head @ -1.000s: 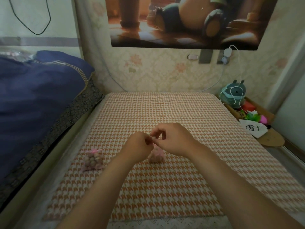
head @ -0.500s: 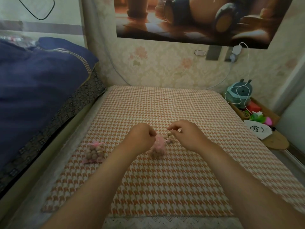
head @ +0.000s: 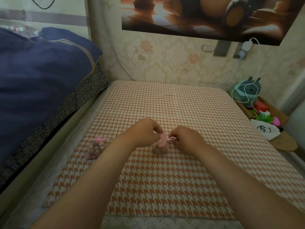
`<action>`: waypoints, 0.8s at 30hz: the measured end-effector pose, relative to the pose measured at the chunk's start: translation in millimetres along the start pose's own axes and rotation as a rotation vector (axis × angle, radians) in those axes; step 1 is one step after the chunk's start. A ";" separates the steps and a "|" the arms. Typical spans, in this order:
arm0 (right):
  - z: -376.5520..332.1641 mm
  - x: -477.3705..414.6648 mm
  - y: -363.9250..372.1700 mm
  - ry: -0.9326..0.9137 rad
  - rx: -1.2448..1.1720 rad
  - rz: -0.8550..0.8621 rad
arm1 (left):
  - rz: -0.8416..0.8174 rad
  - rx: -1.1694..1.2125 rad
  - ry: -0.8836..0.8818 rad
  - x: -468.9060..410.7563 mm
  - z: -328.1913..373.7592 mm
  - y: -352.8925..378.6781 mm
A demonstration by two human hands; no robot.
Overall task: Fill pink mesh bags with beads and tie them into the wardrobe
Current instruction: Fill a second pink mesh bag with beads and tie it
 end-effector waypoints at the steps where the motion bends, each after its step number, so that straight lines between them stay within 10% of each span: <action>1: 0.0 0.6 1.2 0.001 0.001 -0.003 | -0.003 0.003 0.000 0.4 -0.2 -0.9; 11: -15.1 19.8 -57.8 -0.007 -0.722 0.333 | -0.029 0.031 0.026 5.8 2.6 3.0; 24: -36.9 26.2 -47.7 -0.088 -0.488 0.195 | 0.017 0.046 -0.014 9.5 -5.1 1.5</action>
Point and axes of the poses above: each hand's wrist, its own x-axis away from the middle knuckle, its own y-axis out of the palm, z = x × y, the point moved 4 cm from there along -x, towards the middle knuckle, and after that the axes turned 5 degrees about -z, right-handed, at the moved point
